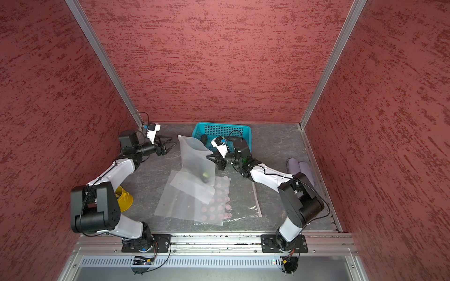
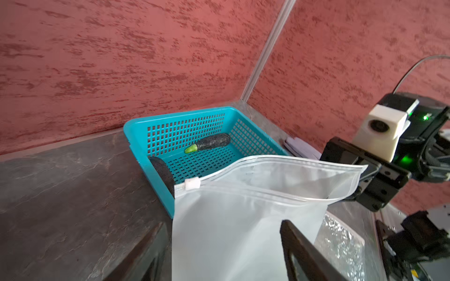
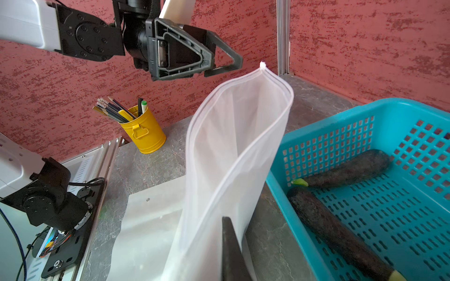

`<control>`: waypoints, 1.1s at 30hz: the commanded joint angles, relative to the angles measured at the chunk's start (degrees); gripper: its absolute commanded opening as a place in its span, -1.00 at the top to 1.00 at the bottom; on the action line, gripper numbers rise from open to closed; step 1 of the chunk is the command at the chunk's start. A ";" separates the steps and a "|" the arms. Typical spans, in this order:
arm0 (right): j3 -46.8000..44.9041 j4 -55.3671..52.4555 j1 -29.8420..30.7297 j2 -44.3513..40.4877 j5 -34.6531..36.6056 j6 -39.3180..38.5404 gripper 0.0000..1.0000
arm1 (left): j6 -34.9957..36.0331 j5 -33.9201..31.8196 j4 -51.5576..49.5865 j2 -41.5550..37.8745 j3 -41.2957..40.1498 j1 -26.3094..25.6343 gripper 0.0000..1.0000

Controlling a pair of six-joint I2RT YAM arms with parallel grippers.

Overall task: Place the eggplant in a zip-top bag and seal the zipper
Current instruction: Zip the zipper on the zipper food storage bag.

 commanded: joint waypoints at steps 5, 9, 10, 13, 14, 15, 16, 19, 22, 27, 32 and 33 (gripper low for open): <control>-1.09 -2.33 -1.52 -3.55 1.60 -2.10 1.00 | 13.73 2.93 -7.04 4.01 4.34 -1.06 -0.38; -0.95 -3.22 -1.82 -4.10 2.00 -2.38 1.00 | 18.47 3.72 -11.48 6.51 6.46 -1.15 -0.38; -0.95 -3.21 -1.82 -4.18 2.00 -2.36 1.00 | 19.44 4.05 -12.37 7.40 7.15 -1.13 -0.39; -0.95 -3.27 -1.93 -4.15 2.01 -2.21 1.00 | 21.76 5.02 -16.34 10.54 10.39 -1.39 -0.39; -0.94 -3.38 -1.91 -4.12 2.10 -2.29 1.00 | 22.51 4.69 -17.11 11.39 11.12 -1.52 -0.38; -0.95 -3.55 -1.91 -4.13 2.16 -2.40 1.00 | 22.93 4.33 -17.20 12.12 11.61 -1.70 -0.39; -0.95 -3.70 -1.92 -4.11 2.32 -2.43 1.00 | 23.16 4.36 -17.12 12.75 11.98 -1.79 -0.39; -0.95 -3.97 -1.95 -4.11 2.52 -2.52 1.00 | 23.76 4.20 -17.07 14.49 13.40 -2.14 -0.39; -0.61 -4.43 -2.00 -3.85 2.52 -2.78 1.00 | 26.35 3.59 -20.31 16.36 16.22 -2.91 -0.40; 0.37 -5.16 -2.00 -2.99 2.25 -2.84 1.00 | 27.77 3.79 -21.91 17.71 18.47 -5.12 -0.42; 0.59 -5.84 -2.04 -2.78 2.26 -2.66 1.00 | 27.69 4.64 -23.92 18.80 19.44 -6.70 -0.42; 0.55 -5.84 -2.03 -2.93 2.28 -2.64 1.00 | 27.69 4.65 -23.88 18.72 19.22 -6.96 -0.41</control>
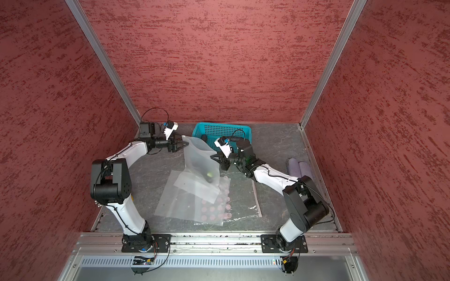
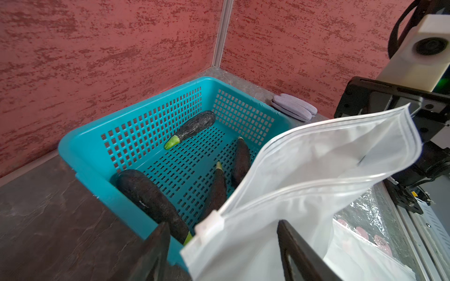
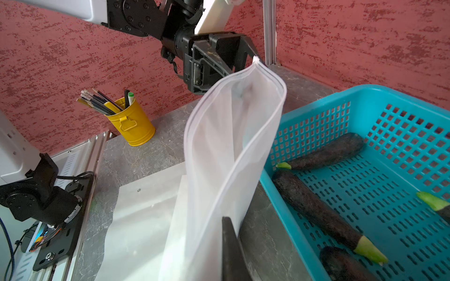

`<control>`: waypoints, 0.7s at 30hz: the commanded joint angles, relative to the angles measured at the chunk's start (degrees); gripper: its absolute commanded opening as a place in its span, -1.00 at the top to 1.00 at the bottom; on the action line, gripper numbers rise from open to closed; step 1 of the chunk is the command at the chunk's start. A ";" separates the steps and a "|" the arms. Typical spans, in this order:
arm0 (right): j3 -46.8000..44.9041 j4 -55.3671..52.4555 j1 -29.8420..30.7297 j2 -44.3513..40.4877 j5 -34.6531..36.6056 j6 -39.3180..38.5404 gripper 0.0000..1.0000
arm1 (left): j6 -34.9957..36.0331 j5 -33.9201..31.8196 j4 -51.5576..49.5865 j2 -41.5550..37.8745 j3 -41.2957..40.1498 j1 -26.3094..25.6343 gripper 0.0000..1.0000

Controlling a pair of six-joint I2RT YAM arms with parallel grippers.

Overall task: Place the eggplant in a zip-top bag and seal the zipper
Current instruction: Zip the zipper on the zipper food storage bag.

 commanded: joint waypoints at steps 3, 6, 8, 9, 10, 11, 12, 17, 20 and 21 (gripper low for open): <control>1.35 -0.72 -0.46 -0.45 0.86 -0.57 1.00 | 0.66 0.83 -2.48 1.13 0.70 -0.81 -0.36; 1.51 -1.30 -0.49 -0.53 1.27 -0.87 1.00 | -1.85 -0.70 -1.58 1.12 0.39 -0.90 -0.28; 1.47 -1.70 -0.47 -0.78 1.73 -1.18 1.00 | -2.54 -1.13 -1.12 0.90 -0.03 -0.90 -0.20; 1.21 -1.69 -0.54 -1.00 1.91 -1.23 1.00 | -2.78 -1.35 -0.84 0.73 -0.22 -0.90 -0.13; 1.00 -1.70 -0.55 -1.11 2.00 -1.23 1.00 | -3.03 -1.40 -0.58 0.58 -0.46 -0.90 0.05; 0.77 -1.70 -0.55 -1.38 2.17 -1.24 1.00 | -3.35 -1.83 -0.23 0.55 -0.58 -0.85 0.23; 0.56 -1.59 -0.66 -1.55 2.40 -1.27 1.00 | -4.10 -2.34 0.26 0.39 -0.79 -0.92 0.27; -0.58 -2.11 -1.05 -2.80 4.01 -1.92 1.00 | -5.05 -2.72 0.01 0.24 -1.00 -0.74 0.34; -1.28 -2.31 -1.45 -3.45 4.77 -2.18 1.00 | -5.32 -2.60 -0.39 -0.06 -0.94 -0.81 0.53; -1.43 -2.38 -1.65 -3.51 4.96 -2.22 1.00 | -5.33 -2.65 -0.88 -0.07 -0.71 -0.81 0.63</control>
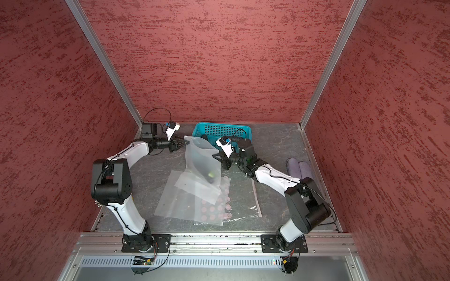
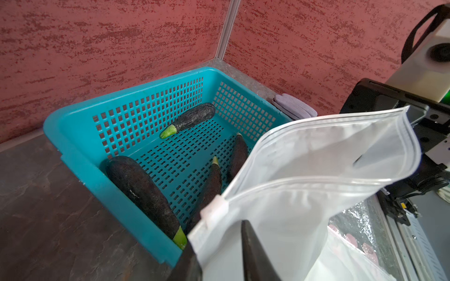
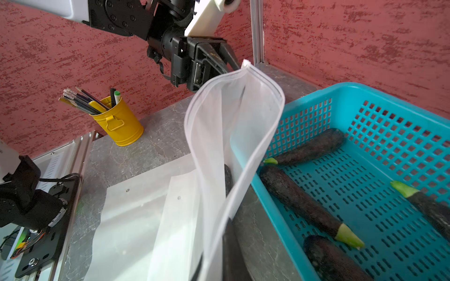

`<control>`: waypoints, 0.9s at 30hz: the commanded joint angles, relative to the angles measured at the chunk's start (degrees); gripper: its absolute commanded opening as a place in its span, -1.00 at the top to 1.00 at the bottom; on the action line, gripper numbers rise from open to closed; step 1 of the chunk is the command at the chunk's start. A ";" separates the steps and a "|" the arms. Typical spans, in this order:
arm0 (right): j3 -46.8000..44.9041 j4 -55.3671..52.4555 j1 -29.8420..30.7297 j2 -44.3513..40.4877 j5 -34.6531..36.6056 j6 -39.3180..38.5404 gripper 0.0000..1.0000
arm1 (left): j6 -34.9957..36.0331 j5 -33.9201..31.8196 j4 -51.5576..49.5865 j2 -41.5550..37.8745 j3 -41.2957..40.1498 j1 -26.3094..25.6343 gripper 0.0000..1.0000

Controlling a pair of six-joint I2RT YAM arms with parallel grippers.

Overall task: Place the eggplant in a zip-top bag and seal the zipper
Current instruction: Zip the zipper on the zipper food storage bag.

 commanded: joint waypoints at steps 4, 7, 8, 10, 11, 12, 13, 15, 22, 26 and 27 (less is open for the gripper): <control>-1.28 -1.87 -1.50 -2.21 2.43 -2.00 0.95 | -0.61 -1.39 -3.74 -0.06 1.09 -0.04 1.00; -1.32 -2.81 -2.02 -2.17 2.79 -2.85 0.88 | -0.57 -2.38 -4.04 -0.98 0.36 -0.04 1.00; -1.22 -3.39 -2.06 -2.19 2.99 -3.25 0.84 | -0.54 -2.76 -4.05 -1.38 0.06 -0.09 1.00; -1.09 -4.89 -2.23 -2.43 3.76 -4.35 0.70 | -0.47 -3.36 -4.19 -2.38 -0.35 -0.17 1.00; -1.07 -6.10 -2.40 -2.70 4.66 -5.46 0.60 | -0.29 -3.58 -4.28 -3.08 -0.57 -0.25 1.00; -1.07 -7.20 -2.57 -3.18 5.95 -6.95 0.55 | 0.13 -4.06 -4.58 -3.73 -0.67 -0.50 1.00; -0.98 -8.63 -2.81 -3.63 7.71 -8.48 0.48 | 0.90 -4.93 -5.29 -4.52 -0.76 -0.98 1.00; -0.56 -10.76 -3.77 -4.30 9.63 -10.25 0.39 | 3.02 -7.06 -7.44 -5.76 -0.24 -2.29 1.00; 0.18 -11.28 -5.55 -9.46 14.48 -11.77 0.18 | 4.20 -14.11 -13.89 -8.56 2.58 -6.08 1.00; 1.87 -13.07 -5.52 -12.37 17.31 -13.18 0.14 | 4.35 -17.85 -14.55 -11.53 1.17 -9.06 1.00; 2.50 -13.08 -5.53 -12.95 16.55 -13.09 0.12 | 4.27 -18.08 -14.36 -12.38 0.80 -9.68 1.00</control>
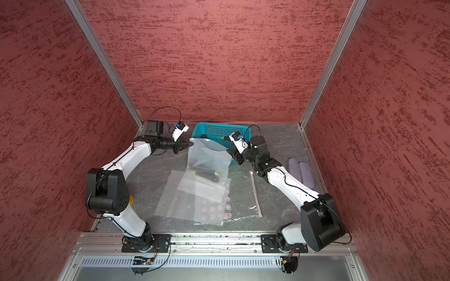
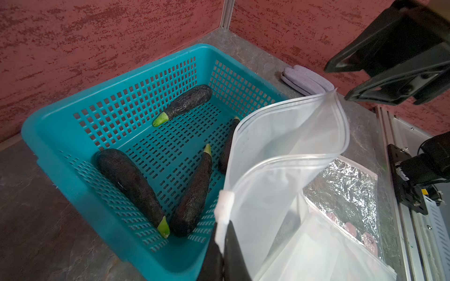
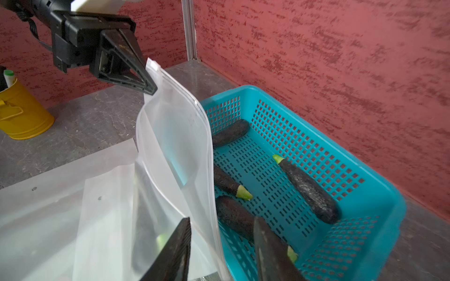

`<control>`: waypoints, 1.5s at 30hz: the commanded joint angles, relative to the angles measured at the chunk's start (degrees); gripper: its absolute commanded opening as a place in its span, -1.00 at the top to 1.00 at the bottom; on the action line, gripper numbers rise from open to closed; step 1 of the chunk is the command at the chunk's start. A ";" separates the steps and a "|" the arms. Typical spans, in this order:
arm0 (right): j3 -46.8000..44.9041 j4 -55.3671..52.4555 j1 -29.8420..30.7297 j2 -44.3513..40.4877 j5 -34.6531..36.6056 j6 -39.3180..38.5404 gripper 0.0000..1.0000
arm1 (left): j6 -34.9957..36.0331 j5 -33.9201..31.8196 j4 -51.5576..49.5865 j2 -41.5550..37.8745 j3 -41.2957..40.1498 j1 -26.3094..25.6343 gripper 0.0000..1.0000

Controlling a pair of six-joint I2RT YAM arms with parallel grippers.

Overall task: Place the eggplant in a zip-top bag and seal the zipper
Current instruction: Zip the zipper on the zipper food storage bag.

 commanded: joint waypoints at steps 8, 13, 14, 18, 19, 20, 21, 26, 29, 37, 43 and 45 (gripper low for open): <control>10.15 -3.86 0.70 0.76 -6.97 -1.07 0.17 | -2.53 -1.96 -1.31 -6.99 -0.41 -5.40 1.00; 15.34 -5.75 3.29 4.70 -12.44 -3.30 0.18 | -2.19 -0.69 -2.88 -9.01 -1.06 -8.51 1.00; 16.53 -6.67 3.64 5.65 -13.54 -3.74 0.19 | -2.05 -0.16 -3.43 -9.24 -1.10 -8.92 1.00; 21.64 -12.03 5.65 10.41 -16.28 -6.91 0.23 | -1.92 1.01 -4.65 -10.74 -2.00 -9.53 1.00; 22.48 -12.84 6.18 11.13 -16.75 -7.32 0.24 | -1.81 1.22 -4.66 -11.29 -2.50 -9.70 1.00; 23.08 -13.25 6.51 11.69 -17.40 -7.56 0.25 | -1.73 1.27 -4.61 -11.66 -2.95 -9.80 1.00; 23.58 -13.41 6.86 12.19 -18.03 -7.86 0.27 | -1.63 1.21 -4.49 -12.09 -3.46 -10.04 1.00; 25.39 -14.58 7.79 14.26 -21.27 -8.32 0.35 | -1.07 0.84 -4.74 -13.01 -4.88 -10.67 1.00; 26.44 -16.15 8.05 15.27 -22.82 -8.59 0.39 | -0.74 -0.03 -5.35 -12.97 -4.88 -10.84 1.00; 27.12 -19.03 8.15 14.89 -22.73 -9.67 0.48 | -0.61 -0.80 -5.54 -12.69 -5.12 -11.02 1.00; 27.81 -19.65 8.15 14.06 -23.82 -9.30 0.47 | -0.52 -2.08 -5.78 -12.49 -5.50 -11.20 1.00; 28.16 -19.65 8.16 14.32 -23.54 -8.96 0.38 | -0.52 -2.29 -5.76 -12.49 -5.57 -11.20 1.00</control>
